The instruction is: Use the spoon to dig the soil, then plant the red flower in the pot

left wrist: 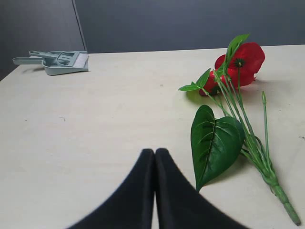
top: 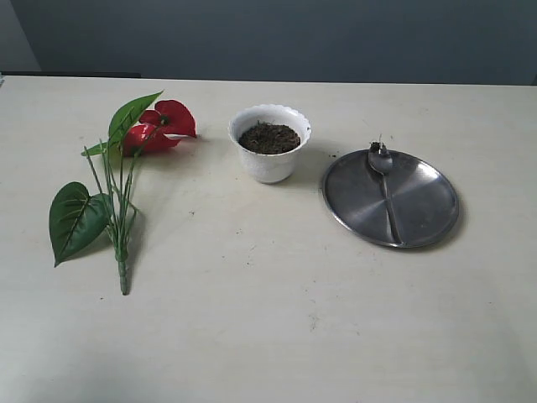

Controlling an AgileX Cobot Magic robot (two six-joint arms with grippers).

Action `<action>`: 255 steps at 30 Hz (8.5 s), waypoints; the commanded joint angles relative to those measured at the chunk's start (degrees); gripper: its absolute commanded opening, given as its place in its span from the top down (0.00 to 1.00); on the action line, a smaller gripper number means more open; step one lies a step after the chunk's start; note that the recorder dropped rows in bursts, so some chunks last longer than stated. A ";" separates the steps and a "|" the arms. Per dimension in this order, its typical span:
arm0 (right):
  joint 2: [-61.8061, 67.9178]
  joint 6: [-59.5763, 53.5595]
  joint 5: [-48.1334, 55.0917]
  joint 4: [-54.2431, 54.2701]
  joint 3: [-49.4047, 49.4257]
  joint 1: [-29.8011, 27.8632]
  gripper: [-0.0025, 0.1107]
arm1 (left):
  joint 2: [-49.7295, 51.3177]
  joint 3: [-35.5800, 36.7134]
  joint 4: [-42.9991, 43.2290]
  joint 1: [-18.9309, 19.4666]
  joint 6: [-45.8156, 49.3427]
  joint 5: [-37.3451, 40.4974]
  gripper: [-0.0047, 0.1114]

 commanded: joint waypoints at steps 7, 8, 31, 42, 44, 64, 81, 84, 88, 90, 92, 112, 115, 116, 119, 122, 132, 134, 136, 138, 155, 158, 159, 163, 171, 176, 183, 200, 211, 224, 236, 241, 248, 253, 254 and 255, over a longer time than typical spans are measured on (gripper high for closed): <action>-0.17 -0.44 -0.29 0.17 0.12 -0.34 0.98 | -0.28 0.28 0.17 -0.27 -0.13 -0.53 0.96; -0.17 -0.44 -0.29 0.17 0.12 -0.34 0.98 | -0.28 0.28 0.17 -0.27 -0.13 -0.53 0.96; -0.17 -0.44 -0.29 0.17 0.12 -0.34 0.98 | -0.28 0.28 0.17 -0.27 -0.13 -0.53 0.96; -0.17 -0.44 -0.29 0.17 0.12 -0.34 0.98 | -0.28 0.28 0.17 -0.27 -0.13 -0.53 0.96; -0.17 -0.44 -0.29 0.17 0.12 -0.34 0.98 | -0.28 0.28 0.17 -0.27 -0.13 -0.53 0.96; -0.17 -0.44 -0.41 0.15 0.12 -0.34 0.98 | -0.28 0.28 0.17 -0.27 -0.13 -0.53 0.96; -0.17 -0.44 -0.41 0.15 0.12 -0.34 0.98 | -0.28 0.28 -3.03 -0.27 -0.13 -46.88 0.96; -0.17 -0.44 -0.41 0.15 0.12 -0.34 0.98 | -0.28 0.28 -2.92 -0.27 -0.13 -47.16 0.96; -0.17 -0.44 -0.41 0.15 0.12 -0.34 0.98 | -0.28 0.28 -2.92 -0.27 -0.13 -49.85 0.96; -0.17 -0.44 -0.41 0.15 0.12 -0.34 0.98 | -0.28 0.28 -2.46 -0.27 -0.13 -51.89 0.96; -0.17 -0.44 -0.41 0.15 0.12 -0.34 0.98 | -0.28 0.28 -0.33 -0.27 -0.13 -54.25 0.96; -0.17 -0.44 -0.41 0.15 0.12 -0.34 0.98 | 7.17 -30.93 16.81 -0.27 -17.62 -30.32 0.96; -0.17 -0.44 -0.41 0.15 0.12 -0.34 0.98 | 13.03 -36.73 18.66 -0.27 -18.62 -28.61 0.96; -0.17 -0.44 -0.41 0.15 0.12 -0.34 0.98 | 14.73 -38.84 18.79 -0.27 -18.87 -27.30 0.96; -0.17 -0.44 -0.41 0.15 0.12 -0.34 0.98 | 21.36 -44.85 18.51 -0.27 -20.31 -20.30 0.96; -0.17 -0.44 -0.41 0.15 0.12 -0.34 0.98 | 27.61 -50.84 14.24 -0.27 -19.06 -8.91 0.96; -0.17 -0.44 -0.41 0.15 0.12 -0.34 0.98 | 50.32 -67.30 -44.76 -0.27 41.96 21.53 0.96; -0.17 -0.44 -0.41 0.15 0.12 -0.34 0.98 | 54.17 -69.73 -43.59 -0.27 40.71 23.38 0.96; -0.17 -0.44 -0.41 0.15 0.12 -0.34 0.98 | 57.31 -71.31 -39.96 -0.27 38.75 23.38 0.96; -0.17 -0.44 -0.41 0.15 0.12 -0.34 0.98 | 61.20 -73.11 -37.99 -0.27 36.32 24.31 0.96; -0.17 -0.44 -0.41 0.15 0.12 -0.34 0.98 | 84.27 -77.11 -48.20 -0.27 31.06 43.35 0.95; -0.17 -0.44 -0.41 0.15 0.12 -0.34 0.98 | 86.30 -77.11 -49.27 -0.27 29.42 43.82 0.95; -0.17 -0.44 -0.41 0.15 0.12 -0.34 0.98 | 86.71 -77.11 -48.58 -0.27 29.31 43.96 0.93; -0.17 -0.44 -0.41 0.15 0.12 -0.34 0.98 | 87.71 -77.11 -43.41 -0.27 28.90 45.58 0.74; -0.17 -0.44 -0.41 0.15 0.12 -0.34 0.98 | 88.60 -77.11 -42.77 -0.27 29.55 43.70 0.27; -0.17 -0.44 -0.41 0.15 0.12 -0.34 0.98 | 88.62 -77.11 -43.05 -0.27 29.54 41.62 0.27; -0.17 -0.44 -0.41 0.15 0.12 -0.34 0.98 | 88.62 -77.11 -42.75 -0.27 29.54 39.96 0.27; -0.17 -0.44 -0.41 0.15 0.12 -0.34 0.98 | 88.62 -77.11 -42.82 -0.27 29.54 39.62 0.13; -0.17 -0.44 -0.41 0.15 0.12 -0.34 0.98 | 88.62 -77.11 -41.32 -0.27 31.73 39.14 0.06; -0.17 -0.44 -0.41 0.15 0.12 -0.34 0.98 | 88.62 -76.99 -28.87 -1.46 12.01 35.93 0.06; -0.17 -0.44 -0.41 0.15 0.12 -0.34 0.98 | 90.87 -76.99 -4.57 -16.94 -11.14 34.21 0.06; -0.17 -0.44 -0.41 0.15 0.12 -0.34 0.98 | 96.61 -77.87 2.33 -18.99 -18.65 36.42 0.06; -0.17 -0.44 -0.41 0.15 0.12 -0.34 0.98 | 100.67 -77.87 5.64 -18.99 -25.43 34.80 0.06; -0.17 -0.44 -0.41 0.15 0.12 -0.34 0.98 | 104.16 -77.87 5.53 -19.08 -27.39 35.20 0.06; -0.17 -0.44 -0.41 0.15 0.12 -0.34 0.98 | 105.25 -77.87 5.41 -19.23 -27.50 35.20 0.06; -0.17 -0.44 -0.41 0.15 0.12 -0.34 0.98 | 105.90 -77.87 5.41 -19.65 -27.50 34.72 0.06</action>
